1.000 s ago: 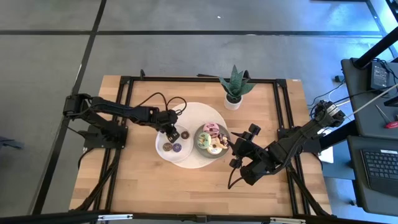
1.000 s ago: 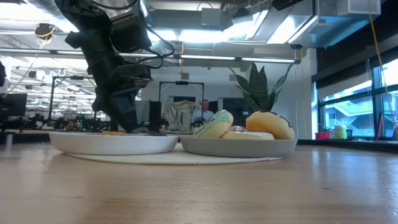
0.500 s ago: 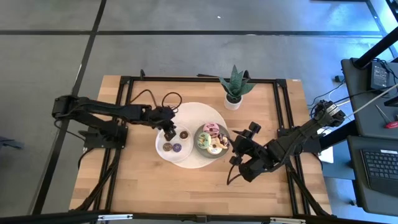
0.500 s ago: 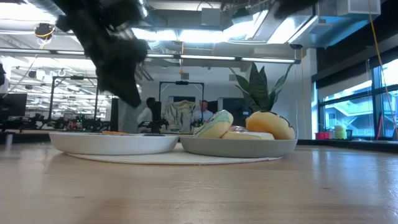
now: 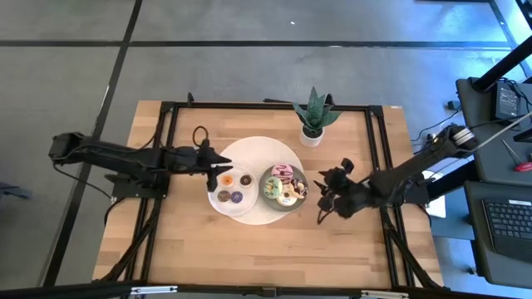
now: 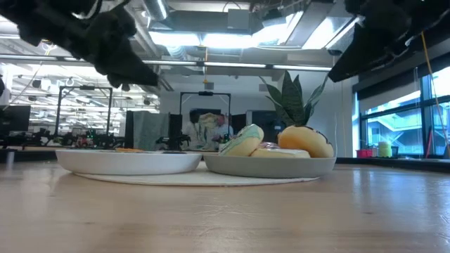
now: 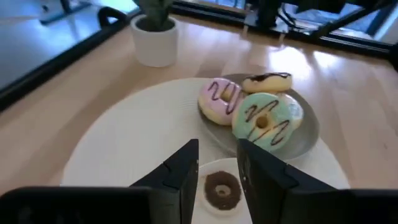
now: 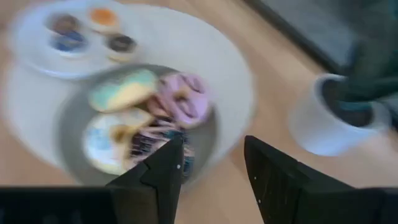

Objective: Pick & Place donuts
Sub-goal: Return to Home Position

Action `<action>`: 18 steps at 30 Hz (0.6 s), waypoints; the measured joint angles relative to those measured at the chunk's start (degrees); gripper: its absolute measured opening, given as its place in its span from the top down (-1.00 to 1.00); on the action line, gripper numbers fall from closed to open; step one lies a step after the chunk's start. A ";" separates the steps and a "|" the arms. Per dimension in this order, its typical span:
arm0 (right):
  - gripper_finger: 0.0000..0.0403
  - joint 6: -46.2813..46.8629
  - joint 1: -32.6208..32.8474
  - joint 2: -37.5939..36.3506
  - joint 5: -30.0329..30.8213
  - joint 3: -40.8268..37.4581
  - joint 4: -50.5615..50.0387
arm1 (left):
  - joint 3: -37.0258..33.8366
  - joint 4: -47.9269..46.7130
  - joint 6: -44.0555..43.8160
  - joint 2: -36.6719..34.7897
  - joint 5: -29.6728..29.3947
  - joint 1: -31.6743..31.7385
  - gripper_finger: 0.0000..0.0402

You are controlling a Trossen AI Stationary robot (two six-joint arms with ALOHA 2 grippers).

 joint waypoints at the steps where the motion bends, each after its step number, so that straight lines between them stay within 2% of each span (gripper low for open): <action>1: 0.15 -2.42 -0.52 -2.19 -1.46 -2.27 4.14 | -0.75 -0.18 0.17 -1.02 -0.62 0.03 0.48; 4: 0.15 -10.51 -2.78 -8.36 -7.59 -9.33 16.65 | -2.01 -3.08 0.30 -3.01 -1.48 0.04 0.48; 7: 0.15 -18.09 -5.09 -13.71 -13.07 -15.66 27.87 | -3.52 -3.18 -4.60 -3.45 0.35 -0.36 0.47; 11: 0.15 -22.20 -7.60 -19.46 -18.66 -22.90 38.03 | -6.57 7.02 -4.08 -5.15 6.25 -0.02 0.46; 15: 0.15 -23.57 -8.56 -22.87 -20.77 -29.70 46.81 | -11.58 18.97 -2.23 -9.18 14.50 1.77 0.47; 18: 0.15 -24.29 -8.61 -25.14 -20.75 -33.12 50.30 | -14.33 20.85 -2.74 -12.79 16.38 3.38 0.48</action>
